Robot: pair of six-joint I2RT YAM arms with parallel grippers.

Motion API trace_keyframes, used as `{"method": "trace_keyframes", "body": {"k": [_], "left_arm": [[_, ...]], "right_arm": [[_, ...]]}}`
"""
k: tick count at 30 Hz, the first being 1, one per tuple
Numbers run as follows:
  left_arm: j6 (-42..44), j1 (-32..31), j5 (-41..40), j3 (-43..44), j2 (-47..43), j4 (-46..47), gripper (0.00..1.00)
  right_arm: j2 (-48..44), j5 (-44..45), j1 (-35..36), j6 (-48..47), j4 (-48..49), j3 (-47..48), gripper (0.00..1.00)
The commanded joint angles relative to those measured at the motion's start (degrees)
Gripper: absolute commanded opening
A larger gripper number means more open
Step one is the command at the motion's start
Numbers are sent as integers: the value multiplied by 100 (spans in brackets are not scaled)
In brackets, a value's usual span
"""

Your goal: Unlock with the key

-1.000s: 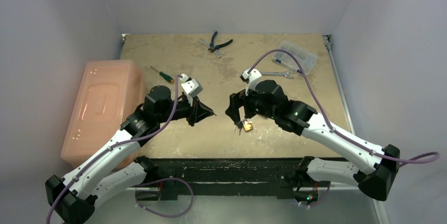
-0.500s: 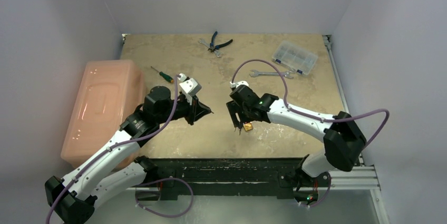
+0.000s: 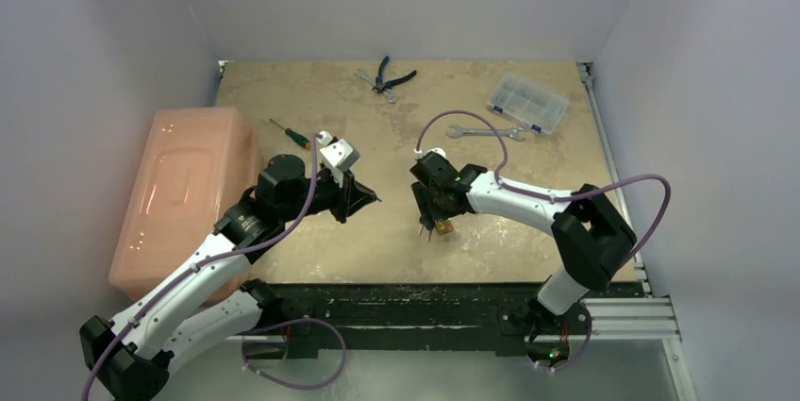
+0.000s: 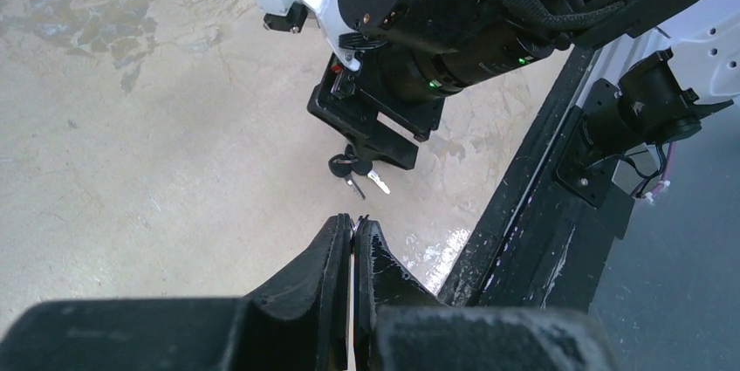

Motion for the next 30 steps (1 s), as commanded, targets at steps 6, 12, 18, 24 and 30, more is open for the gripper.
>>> {"method": "trace_keyframes", "body": {"k": [6, 12, 18, 24, 30], "left_arm": [[92, 3, -25, 214, -62, 110, 0], [95, 5, -25, 211, -37, 110, 0], [94, 2, -49, 200, -27, 110, 0], [96, -3, -75, 198, -4, 110, 0], [97, 5, -67, 199, 26, 119, 0]], "right_arm": [[-598, -779, -556, -90, 625, -468, 66], [-252, -1154, -583, -138, 776, -519, 65], [-83, -1146, -585, -127, 804, -532, 63], [30, -1088, -581, -180, 729, -553, 56], [319, -986, -557, -215, 621, -563, 51]]}}
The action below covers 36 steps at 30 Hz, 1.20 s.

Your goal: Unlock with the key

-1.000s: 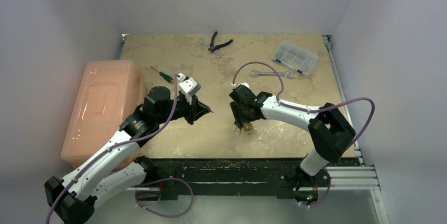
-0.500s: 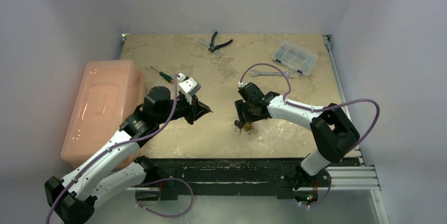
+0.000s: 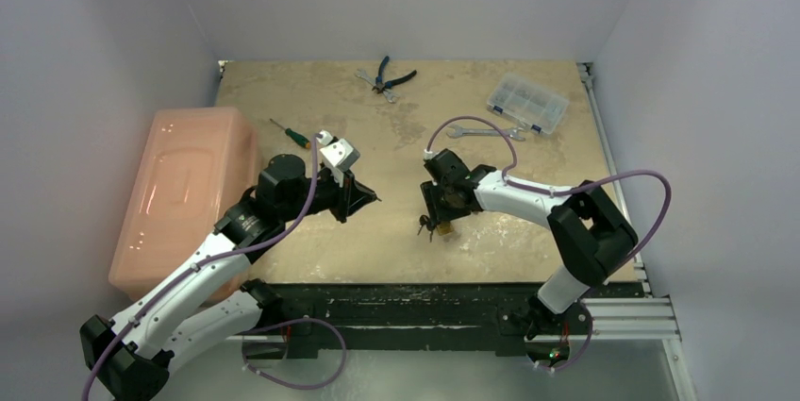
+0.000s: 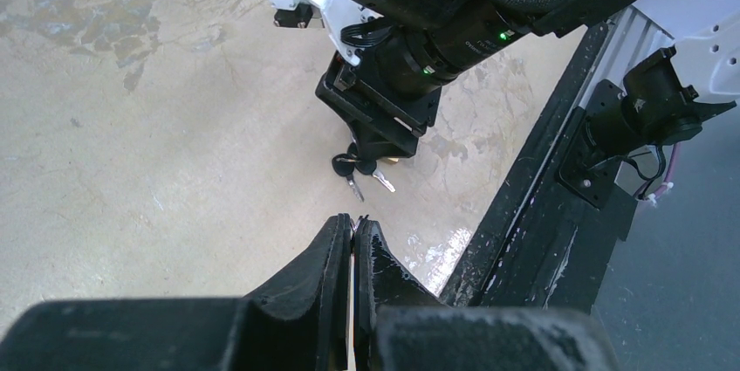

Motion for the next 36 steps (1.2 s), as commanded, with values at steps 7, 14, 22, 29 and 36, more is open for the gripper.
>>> {"method": "trace_keyframes", "body": {"k": [7, 14, 22, 29, 36], "left_arm": [[102, -2, -36, 199, 33, 116, 0], [103, 1, -16, 202, 33, 125, 0], [102, 5, -13, 202, -14, 116, 0], [89, 0, -7, 199, -37, 116, 0], [93, 2, 20, 207, -37, 125, 0]], "right_arm": [[185, 312, 60, -6, -262, -39, 65], [-567, 173, 53, 153, -220, -174, 71], [-718, 229, 55, 197, -280, -232, 65], [-390, 250, 135, 239, -271, -279, 61], [-168, 379, 207, 203, -220, -150, 60]]}}
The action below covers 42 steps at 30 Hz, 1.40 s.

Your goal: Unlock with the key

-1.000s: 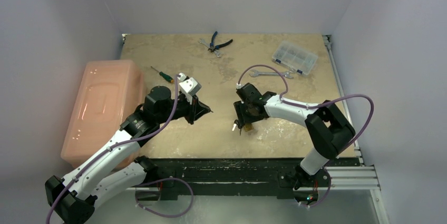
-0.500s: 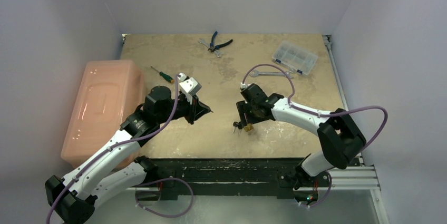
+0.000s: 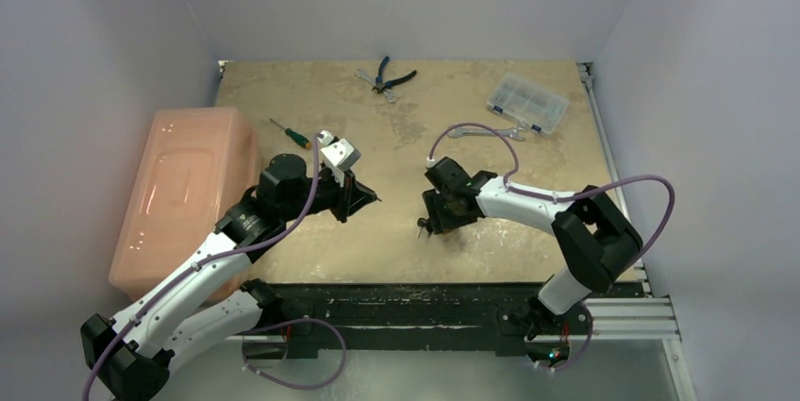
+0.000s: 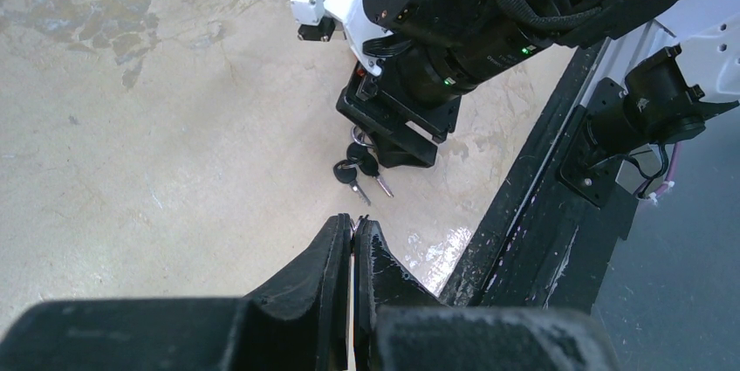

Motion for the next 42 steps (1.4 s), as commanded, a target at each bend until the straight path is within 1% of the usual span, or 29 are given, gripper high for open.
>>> {"method": "trace_keyframes", "body": {"k": [1, 7, 8, 10, 15, 16, 17, 18, 22, 26, 30, 34, 39, 42], "left_arm": [[92, 0, 25, 212, -83, 119, 0], [89, -2, -4, 189, -167, 121, 0], [87, 0, 1, 201, -152, 120, 0], [84, 3, 24, 202, -126, 125, 0], [83, -2, -4, 190, -105, 134, 0], [76, 5, -22, 189, -98, 141, 0], [68, 5, -40, 188, -97, 147, 0], [47, 0, -58, 169, -96, 163, 0], [-38, -2, -137, 116, -96, 276, 0], [-289, -2, -252, -23, -129, 536, 0], [-647, 4, -444, -120, -144, 826, 0], [-1174, -7, -696, -234, -160, 1334, 0], [-2026, -82, -1030, -832, -335, 2532, 0], [-2176, -161, -1352, -1066, -331, 2900, 0]], "right_arm": [[130, 225, 65, 41, 46, 120, 60], [551, 321, 171, -3, 54, 291, 55], [590, 323, 181, -3, 71, 288, 51], [641, 339, 182, 12, 132, 268, 39], [456, 128, 169, 236, 262, 235, 21], [307, 200, 165, 318, 263, 235, 14], [220, 302, 143, 420, 267, 247, 5], [47, 346, 109, 517, 266, 260, 0], [-473, 337, -90, 1010, 323, 253, 0], [-987, 536, -234, 1673, 321, 327, 0], [-1319, 836, -294, 2680, 23, 651, 0], [-1359, 897, -414, 3754, -618, 1189, 0], [-1461, 543, -678, 4848, -832, 1489, 0], [-1452, 410, -837, 5381, -1039, 1625, 0]]}}
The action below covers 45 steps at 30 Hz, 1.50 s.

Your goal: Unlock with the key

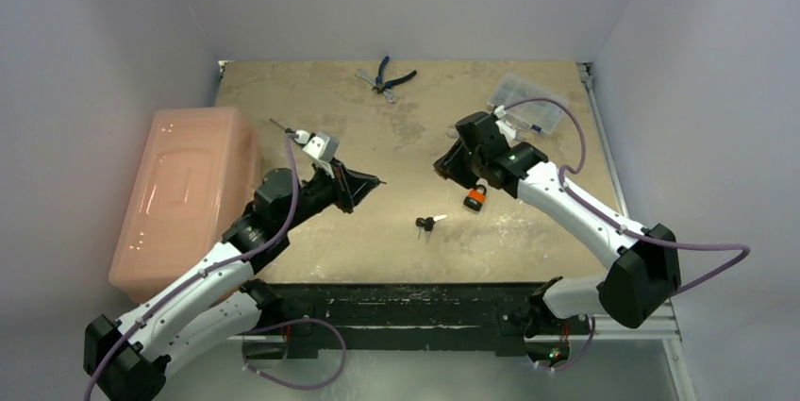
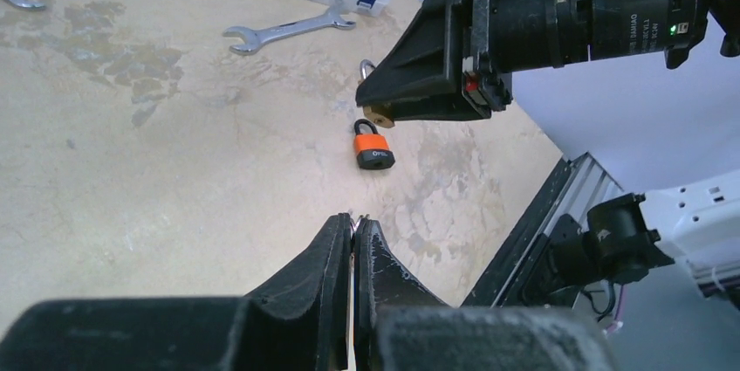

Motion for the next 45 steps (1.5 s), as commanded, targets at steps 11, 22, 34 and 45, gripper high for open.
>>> {"method": "trace_keyframes", "body": {"k": [11, 22, 34, 45], "left_arm": [[97, -474, -1107, -933, 274, 3180, 0], [1578, -951, -1209, 165, 1190, 2355, 2], [3197, -1062, 646, -568, 878, 3320, 0], [8589, -1376, 1756, -62, 804, 322, 0]], "right_arm": [[-234, -416, -260, 1857, -603, 576, 0], [-25, -504, -422, 1361, -1035, 944, 0], [88, -1076, -474, 835, -936, 910, 0], [749, -1291, -472, 356, -1836, 1564, 0]]}}
